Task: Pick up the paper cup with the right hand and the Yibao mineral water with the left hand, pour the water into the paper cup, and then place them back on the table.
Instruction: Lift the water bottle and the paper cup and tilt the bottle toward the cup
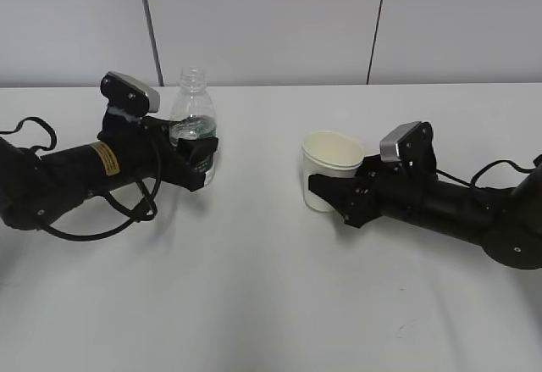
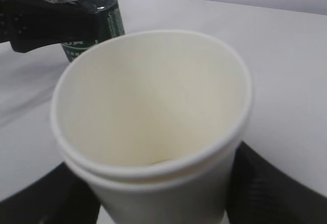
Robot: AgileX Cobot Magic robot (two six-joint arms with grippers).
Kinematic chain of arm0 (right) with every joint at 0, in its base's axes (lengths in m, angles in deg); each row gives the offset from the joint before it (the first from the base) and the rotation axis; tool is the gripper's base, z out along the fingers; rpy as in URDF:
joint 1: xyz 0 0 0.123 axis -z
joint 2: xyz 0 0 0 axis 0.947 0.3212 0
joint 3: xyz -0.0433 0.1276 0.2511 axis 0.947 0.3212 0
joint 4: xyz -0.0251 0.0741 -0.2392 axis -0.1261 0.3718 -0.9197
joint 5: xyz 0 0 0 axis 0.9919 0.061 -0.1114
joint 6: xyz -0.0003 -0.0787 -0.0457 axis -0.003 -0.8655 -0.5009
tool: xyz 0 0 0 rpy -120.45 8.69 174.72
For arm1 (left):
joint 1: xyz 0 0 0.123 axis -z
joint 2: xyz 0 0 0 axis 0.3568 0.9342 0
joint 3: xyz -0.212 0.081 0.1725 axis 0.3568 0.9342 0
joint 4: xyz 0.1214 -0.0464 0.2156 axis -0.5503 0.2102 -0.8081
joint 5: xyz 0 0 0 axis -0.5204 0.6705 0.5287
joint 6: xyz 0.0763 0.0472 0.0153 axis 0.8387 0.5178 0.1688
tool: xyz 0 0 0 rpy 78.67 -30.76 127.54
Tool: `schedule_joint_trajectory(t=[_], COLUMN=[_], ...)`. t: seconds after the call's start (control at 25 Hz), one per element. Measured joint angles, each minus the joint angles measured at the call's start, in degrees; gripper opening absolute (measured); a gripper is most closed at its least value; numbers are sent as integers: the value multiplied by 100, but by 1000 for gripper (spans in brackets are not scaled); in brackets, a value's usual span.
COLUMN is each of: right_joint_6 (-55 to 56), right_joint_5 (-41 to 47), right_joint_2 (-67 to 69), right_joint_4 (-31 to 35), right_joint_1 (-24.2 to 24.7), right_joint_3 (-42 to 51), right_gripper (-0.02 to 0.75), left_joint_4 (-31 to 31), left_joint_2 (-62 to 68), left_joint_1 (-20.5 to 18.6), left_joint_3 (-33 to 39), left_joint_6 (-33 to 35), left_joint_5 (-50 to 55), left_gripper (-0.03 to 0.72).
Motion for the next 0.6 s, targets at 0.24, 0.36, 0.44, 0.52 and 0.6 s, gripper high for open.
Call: schedule_joint_trajectory(t=[0.24,0.36,0.44,0.52,0.6], right_joint_6=[345,408,547,709,941], right_joint_5=[287,413,493,557,610], right_joint_2=[-81,-225,-279,-292,-292], right_joint_4=[-469,-578,-621,-693,-834], right_joint_1=[-381,-602,-689,-734,-756], right_joint_3=[-235,-300,-389,-490,-637], right_gripper=[500,500,500,500,500], left_joint_4=[-315,-416,-467,-560,-671], left_joint_2=[-409,-619,-763,-919,-1040], left_joint_1=[0,0,0,0,0], left_joint_3=[0,0,10,9,9], left_joint_6=[189,278,418,480,539], left_joint_5=[757,1101,1394,1597,1804], left_gripper=[341,341,341,340,340])
